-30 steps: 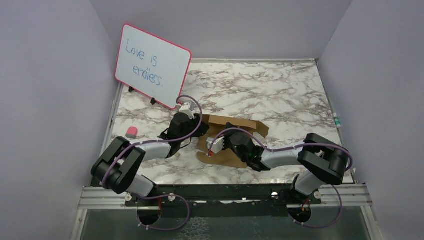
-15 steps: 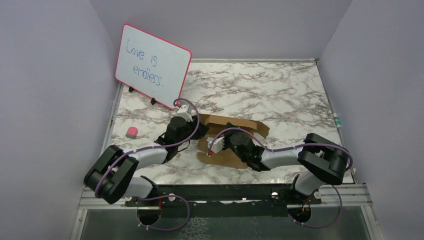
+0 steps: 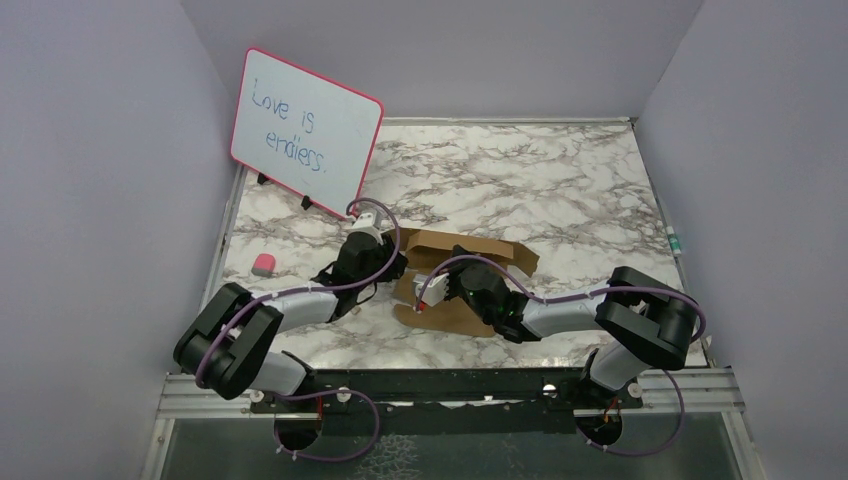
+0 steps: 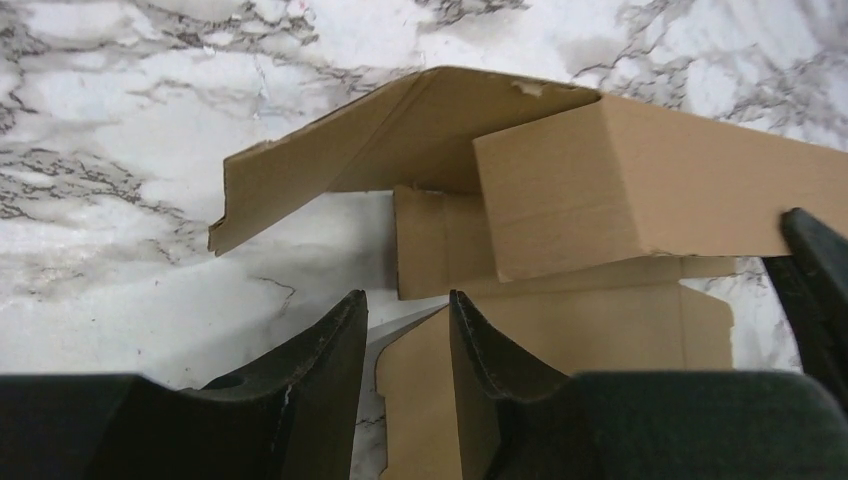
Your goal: Fold the paper box
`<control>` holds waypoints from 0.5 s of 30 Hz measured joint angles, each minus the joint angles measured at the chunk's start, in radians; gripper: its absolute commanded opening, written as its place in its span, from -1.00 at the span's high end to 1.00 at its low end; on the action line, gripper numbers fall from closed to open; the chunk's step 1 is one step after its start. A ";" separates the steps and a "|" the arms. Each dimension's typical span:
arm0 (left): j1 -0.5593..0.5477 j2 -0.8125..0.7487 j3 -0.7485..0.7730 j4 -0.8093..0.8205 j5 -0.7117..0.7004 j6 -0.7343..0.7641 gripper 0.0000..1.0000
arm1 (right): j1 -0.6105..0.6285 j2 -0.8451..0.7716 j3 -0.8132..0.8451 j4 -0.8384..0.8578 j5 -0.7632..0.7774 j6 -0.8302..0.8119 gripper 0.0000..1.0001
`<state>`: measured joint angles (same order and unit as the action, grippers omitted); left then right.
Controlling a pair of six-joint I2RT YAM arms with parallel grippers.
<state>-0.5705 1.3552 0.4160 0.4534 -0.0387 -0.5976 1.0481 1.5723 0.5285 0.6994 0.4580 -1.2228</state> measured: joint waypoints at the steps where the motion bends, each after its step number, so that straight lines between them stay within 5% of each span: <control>1: 0.000 0.018 0.004 -0.005 0.000 0.000 0.25 | 0.000 0.000 0.000 0.000 0.000 0.000 0.98; 15: 0.000 0.209 0.082 0.047 0.047 -0.002 0.63 | 0.000 0.000 0.002 -0.003 0.000 0.000 0.98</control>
<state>-0.5705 1.5639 0.4984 0.5007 0.0086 -0.5991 1.0481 1.5723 0.5304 0.6968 0.4580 -1.2224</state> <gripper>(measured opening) 0.241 0.017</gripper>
